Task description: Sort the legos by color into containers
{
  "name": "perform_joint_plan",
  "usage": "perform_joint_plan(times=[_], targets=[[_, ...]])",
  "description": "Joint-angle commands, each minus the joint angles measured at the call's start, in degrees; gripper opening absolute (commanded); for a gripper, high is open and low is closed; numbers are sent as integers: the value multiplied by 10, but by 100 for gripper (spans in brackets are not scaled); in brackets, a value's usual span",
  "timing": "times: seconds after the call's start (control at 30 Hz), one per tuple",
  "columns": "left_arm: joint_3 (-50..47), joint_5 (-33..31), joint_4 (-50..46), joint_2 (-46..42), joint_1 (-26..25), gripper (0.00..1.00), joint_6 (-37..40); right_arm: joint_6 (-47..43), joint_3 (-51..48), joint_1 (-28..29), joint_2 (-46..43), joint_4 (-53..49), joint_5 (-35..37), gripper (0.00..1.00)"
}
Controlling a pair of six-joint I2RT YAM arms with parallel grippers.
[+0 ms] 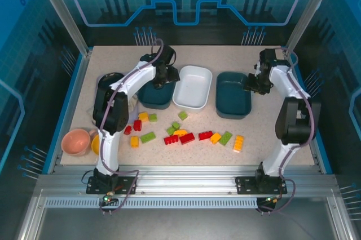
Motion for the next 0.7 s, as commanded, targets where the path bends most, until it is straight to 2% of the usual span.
perform_joint_plan(times=[0.0, 0.23, 0.37, 0.5, 0.67], targets=[[-21, 23, 31, -74, -12, 78, -16, 64, -45, 42, -109, -19, 37, 53], [-125, 81, 63, -172, -41, 79, -46, 172, -210, 114, -269, -71, 25, 63], [-195, 160, 87, -228, -80, 80, -25, 212, -303, 129, -332, -101, 9, 68], [-278, 208, 125, -284, -148, 86, 6, 231, -387, 131, -352, -64, -26, 71], [-373, 225, 177, -338, -207, 89, -3, 236, -416, 138, -303, -1, -53, 69]])
